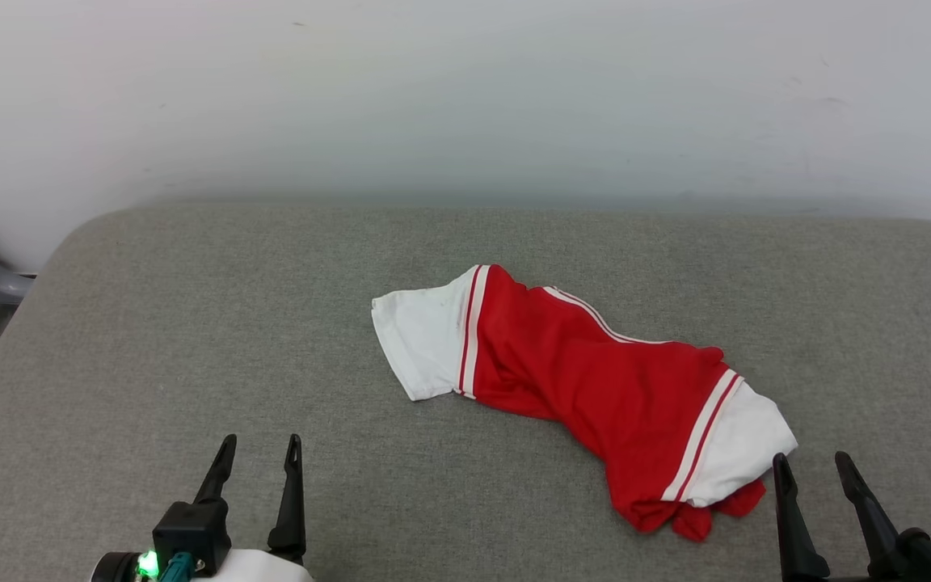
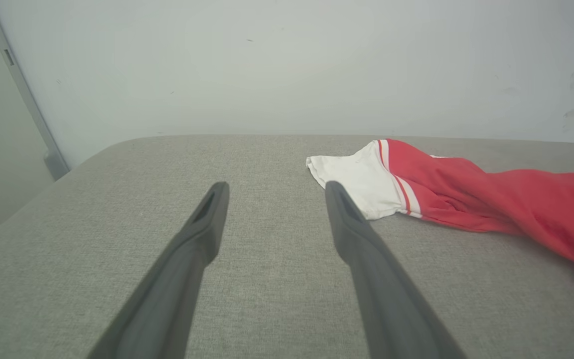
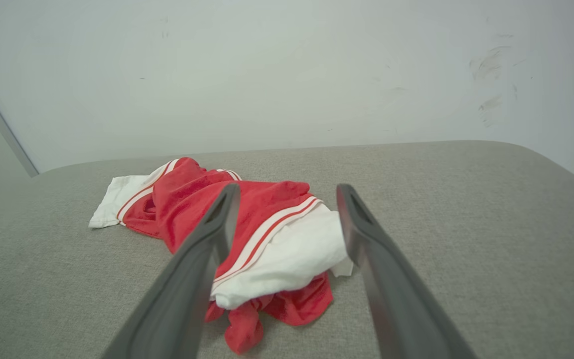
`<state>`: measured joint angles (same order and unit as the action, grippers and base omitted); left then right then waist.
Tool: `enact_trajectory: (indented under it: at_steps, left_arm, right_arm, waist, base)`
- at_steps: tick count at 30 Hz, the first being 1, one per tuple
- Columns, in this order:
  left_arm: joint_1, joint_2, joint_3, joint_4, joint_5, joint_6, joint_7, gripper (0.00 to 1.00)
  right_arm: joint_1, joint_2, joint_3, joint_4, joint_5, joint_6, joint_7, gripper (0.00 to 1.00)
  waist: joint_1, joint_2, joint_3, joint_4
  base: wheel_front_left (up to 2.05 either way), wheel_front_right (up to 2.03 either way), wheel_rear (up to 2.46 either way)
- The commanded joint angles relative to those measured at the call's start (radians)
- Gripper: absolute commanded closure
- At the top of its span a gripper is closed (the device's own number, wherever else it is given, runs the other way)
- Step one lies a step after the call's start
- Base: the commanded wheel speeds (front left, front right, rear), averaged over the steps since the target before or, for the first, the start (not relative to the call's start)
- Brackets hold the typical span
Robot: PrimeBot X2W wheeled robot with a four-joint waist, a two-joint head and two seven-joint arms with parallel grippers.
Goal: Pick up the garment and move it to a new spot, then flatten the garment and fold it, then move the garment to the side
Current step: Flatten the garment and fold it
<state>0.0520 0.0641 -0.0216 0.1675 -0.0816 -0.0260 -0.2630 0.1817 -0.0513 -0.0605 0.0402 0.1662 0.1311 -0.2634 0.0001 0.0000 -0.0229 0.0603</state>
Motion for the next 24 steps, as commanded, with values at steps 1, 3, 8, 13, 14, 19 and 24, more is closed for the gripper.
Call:
enact_trajectory:
  at_steps: [1,3,8,13,14,19,24]
  left_arm:
    - [0.000,-0.001,0.005,0.003,0.009,-0.003,-0.003,0.00]
    - [-0.002,-0.002,0.009,0.005,0.009,-0.006,-0.003,0.00]
    - [-0.020,-0.004,0.023,0.016,0.011,-0.013,-0.003,0.00]
    - [-0.093,0.009,0.034,0.022,0.008,-0.041,-0.003,0.00]
    - [-0.117,0.013,0.033,0.026,0.010,-0.047,-0.003,0.00]
    - [-0.272,0.042,0.016,0.063,0.015,-0.072,-0.003,0.00]
    - [-0.470,0.091,-0.003,0.150,0.005,-0.089,-0.002,0.00]
  right_arm:
    - [0.004,0.002,0.000,0.002,0.005,-0.001,-0.002,0.00]
    - [0.002,0.002,0.000,0.002,0.005,-0.001,-0.002,0.00]
    - [-0.005,0.002,0.005,0.003,0.003,-0.001,-0.002,0.00]
    - [-0.017,0.002,0.007,-0.003,-0.004,-0.001,-0.002,0.00]
    - [-0.020,0.002,0.009,-0.005,-0.007,-0.001,-0.002,0.00]
    - [-0.044,0.002,0.016,-0.016,-0.017,-0.001,-0.002,0.00]
    - [-0.078,0.002,0.024,-0.029,-0.030,-0.001,-0.002,0.00]
  waist:
    - [-0.0001,0.0000,0.000,0.000]
    - [-0.0001,0.0000,0.001,0.000]
    - [-0.0001,0.0000,0.003,-0.008]
    - [-0.0001,0.0000,0.015,-0.017]
    - [-0.0001,0.0000,0.020,-0.020]
    - [-0.0001,0.0000,0.062,-0.043]
    - [-0.0001,0.0000,0.133,-0.072]
  base:
    - [0.00,0.00,0.00]
    - [0.00,0.00,0.00]
    - [0.00,0.00,0.00]
    - [0.00,0.00,0.00]
    - [0.00,0.00,0.00]
    - [0.00,0.00,0.00]
    - [0.00,0.00,0.00]
